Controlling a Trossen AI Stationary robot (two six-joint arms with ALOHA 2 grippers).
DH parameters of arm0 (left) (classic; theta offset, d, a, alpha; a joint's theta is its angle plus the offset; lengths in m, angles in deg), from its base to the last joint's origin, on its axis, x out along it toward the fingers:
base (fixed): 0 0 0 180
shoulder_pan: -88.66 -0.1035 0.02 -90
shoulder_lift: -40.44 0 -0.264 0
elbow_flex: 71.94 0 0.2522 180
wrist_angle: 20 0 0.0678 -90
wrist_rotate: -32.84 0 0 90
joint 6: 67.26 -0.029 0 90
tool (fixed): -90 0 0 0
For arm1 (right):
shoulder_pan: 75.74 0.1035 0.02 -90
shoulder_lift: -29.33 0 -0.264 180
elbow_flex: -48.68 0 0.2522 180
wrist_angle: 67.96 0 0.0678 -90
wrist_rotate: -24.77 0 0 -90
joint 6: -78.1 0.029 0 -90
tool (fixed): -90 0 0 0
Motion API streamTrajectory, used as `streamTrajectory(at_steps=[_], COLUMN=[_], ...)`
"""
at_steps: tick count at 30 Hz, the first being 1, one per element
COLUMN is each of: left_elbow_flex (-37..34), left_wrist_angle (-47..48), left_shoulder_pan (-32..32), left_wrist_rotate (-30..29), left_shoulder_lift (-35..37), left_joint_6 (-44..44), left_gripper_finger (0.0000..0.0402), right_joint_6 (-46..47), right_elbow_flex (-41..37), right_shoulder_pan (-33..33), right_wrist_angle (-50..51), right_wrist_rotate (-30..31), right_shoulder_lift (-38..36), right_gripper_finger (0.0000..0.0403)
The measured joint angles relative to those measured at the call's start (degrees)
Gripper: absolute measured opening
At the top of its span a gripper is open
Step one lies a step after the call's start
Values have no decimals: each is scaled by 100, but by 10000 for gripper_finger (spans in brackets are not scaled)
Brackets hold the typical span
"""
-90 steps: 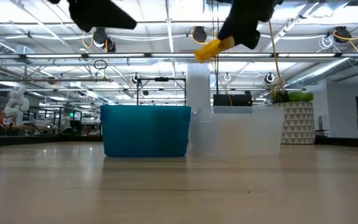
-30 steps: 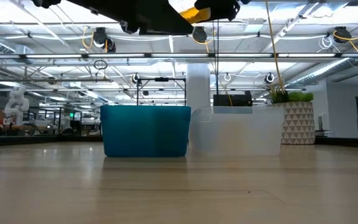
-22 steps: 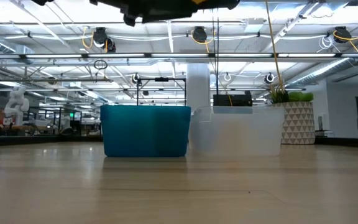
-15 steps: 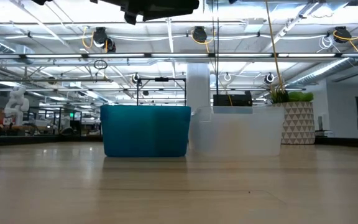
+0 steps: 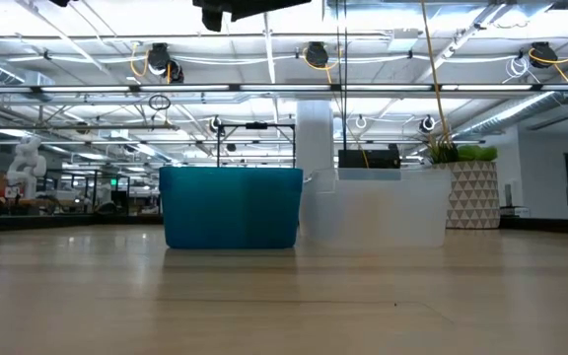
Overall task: Pick and place medicine bottles into bin by pill shape (circle, oval)
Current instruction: Put the small orange pill bottle into the transparent bin
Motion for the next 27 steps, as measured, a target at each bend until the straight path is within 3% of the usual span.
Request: streamTrajectory(at_steps=[14, 21, 27], left_elbow_flex=[0, 2, 4], left_wrist_angle=[58, 773, 2068], left_shoulder_pan=[0, 100, 267], left_wrist_rotate=[7, -204, -227], left_shoulder_lift=[0, 242, 683], left_joint_6=[-41, 404, 854], left_gripper_finger=[114, 219, 296], right_joint_6=[125, 420, 966], right_elbow_flex=[0, 0, 0], right_shoulder_pan=[-4, 0, -2], right_wrist_angle=[-46, -22, 290], right_wrist_rotate=[-114, -154, -149], right_shoulder_lift=[2, 4, 4], right_gripper_finger=[120, 120, 120])
